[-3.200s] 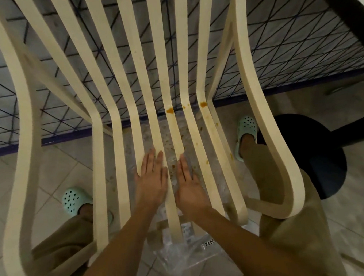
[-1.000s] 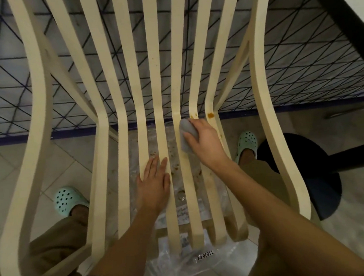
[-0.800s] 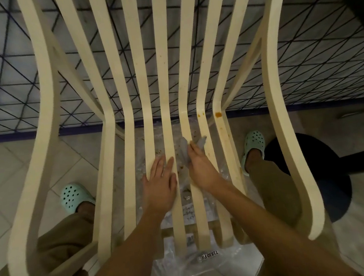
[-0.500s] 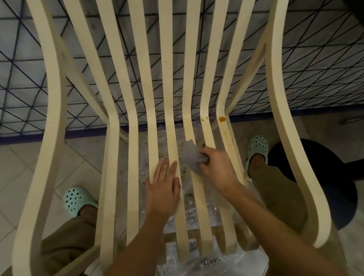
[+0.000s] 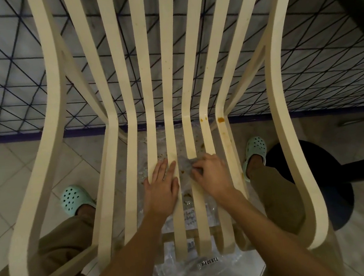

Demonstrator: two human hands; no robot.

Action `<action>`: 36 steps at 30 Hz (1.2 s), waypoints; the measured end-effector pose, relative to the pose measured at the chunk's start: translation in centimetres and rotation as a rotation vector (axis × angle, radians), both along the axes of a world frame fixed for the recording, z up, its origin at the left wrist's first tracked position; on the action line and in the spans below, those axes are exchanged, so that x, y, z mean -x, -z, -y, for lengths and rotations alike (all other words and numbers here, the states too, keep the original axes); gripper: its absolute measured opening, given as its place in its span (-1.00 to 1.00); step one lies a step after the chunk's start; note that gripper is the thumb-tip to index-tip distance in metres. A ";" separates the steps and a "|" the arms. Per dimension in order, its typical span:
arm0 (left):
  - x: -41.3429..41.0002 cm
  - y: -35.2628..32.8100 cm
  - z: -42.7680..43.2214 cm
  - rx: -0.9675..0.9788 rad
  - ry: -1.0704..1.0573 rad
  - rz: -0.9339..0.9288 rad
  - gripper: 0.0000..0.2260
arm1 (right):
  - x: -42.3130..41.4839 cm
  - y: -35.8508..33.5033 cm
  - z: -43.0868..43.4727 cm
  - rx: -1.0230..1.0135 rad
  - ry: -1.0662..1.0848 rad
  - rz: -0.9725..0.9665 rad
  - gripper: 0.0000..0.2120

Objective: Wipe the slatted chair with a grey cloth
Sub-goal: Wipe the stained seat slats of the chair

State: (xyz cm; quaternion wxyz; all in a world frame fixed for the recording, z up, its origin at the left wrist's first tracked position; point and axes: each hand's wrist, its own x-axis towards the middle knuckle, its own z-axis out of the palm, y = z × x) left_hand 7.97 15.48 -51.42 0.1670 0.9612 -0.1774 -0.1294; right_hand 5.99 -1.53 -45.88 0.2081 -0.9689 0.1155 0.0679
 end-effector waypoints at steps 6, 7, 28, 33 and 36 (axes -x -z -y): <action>0.2 0.3 -0.1 0.015 0.002 0.003 -0.50 | -0.8 1.1 0.7 0.022 -0.074 0.045 -0.83; 0.2 0.2 0.0 0.015 0.003 0.001 -0.50 | -1.1 1.6 0.5 -0.062 -0.073 0.028 -0.81; 0.2 -0.2 -0.1 0.030 -0.002 0.015 -0.48 | 6.3 3.7 -6.1 -0.534 0.476 -0.025 -0.45; 0.2 -0.3 0.3 0.032 0.005 0.026 -0.49 | 2.8 4.9 -4.7 -0.462 0.493 -0.036 -0.54; 0.2 -0.3 0.4 0.018 0.016 0.018 -0.51 | -1.2 5.7 -3.0 -0.470 0.494 -0.053 -0.67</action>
